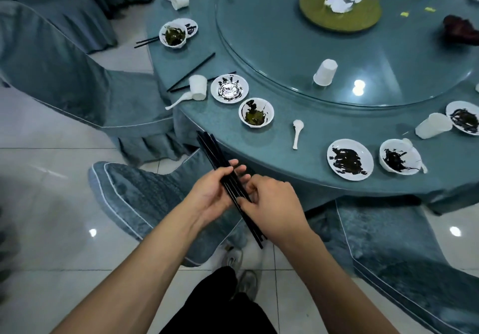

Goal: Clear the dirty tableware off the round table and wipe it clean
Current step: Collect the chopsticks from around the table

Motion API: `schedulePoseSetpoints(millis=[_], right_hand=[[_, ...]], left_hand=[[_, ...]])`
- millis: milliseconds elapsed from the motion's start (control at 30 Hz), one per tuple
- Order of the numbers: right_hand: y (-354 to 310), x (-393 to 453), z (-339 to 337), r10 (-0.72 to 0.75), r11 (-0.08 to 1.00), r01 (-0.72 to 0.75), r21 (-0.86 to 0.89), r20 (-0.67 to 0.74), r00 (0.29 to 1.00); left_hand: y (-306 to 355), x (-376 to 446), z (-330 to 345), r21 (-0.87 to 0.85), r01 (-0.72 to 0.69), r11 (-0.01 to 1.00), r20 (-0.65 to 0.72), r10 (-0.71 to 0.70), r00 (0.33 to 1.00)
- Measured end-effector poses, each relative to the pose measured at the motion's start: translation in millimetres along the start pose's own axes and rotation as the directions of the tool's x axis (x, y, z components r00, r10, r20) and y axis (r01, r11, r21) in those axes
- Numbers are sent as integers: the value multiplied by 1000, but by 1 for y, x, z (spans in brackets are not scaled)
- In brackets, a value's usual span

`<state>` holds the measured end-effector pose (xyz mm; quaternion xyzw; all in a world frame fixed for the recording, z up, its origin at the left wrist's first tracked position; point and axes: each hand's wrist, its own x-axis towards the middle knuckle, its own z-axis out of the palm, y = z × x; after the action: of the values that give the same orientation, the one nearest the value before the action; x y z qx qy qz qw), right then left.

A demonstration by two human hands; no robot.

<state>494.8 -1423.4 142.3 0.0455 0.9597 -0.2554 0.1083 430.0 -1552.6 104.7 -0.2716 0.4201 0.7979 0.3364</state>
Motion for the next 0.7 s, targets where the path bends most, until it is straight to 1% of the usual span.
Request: schedulePoseSetpoints(millis=[100,200,367,467,533,700], right_hand=[[-17,-3,6,-79,997,81,16,-112,991],[-29,1,10,-148,989,146,-22,-224,963],[-61,22,27,-230,971,197,-137,-292,928],[-94,35,44,-268,959,220,-178,-324,907],[-120,43,56,-275,957,222,-187,-345,897],[-188,63,92,-211,974,161,-158,-387,898]], left_hand=[[13,-14,-24,-42,-57,997,-23,56,998],[32,-29,-48,-101,-104,990,-23,102,995],[70,-59,-86,-161,-146,976,-16,145,989],[97,-76,-116,-168,-126,978,-8,127,992],[118,-86,-138,-159,-100,982,10,103,995],[175,-104,-194,-96,-49,994,70,56,996]])
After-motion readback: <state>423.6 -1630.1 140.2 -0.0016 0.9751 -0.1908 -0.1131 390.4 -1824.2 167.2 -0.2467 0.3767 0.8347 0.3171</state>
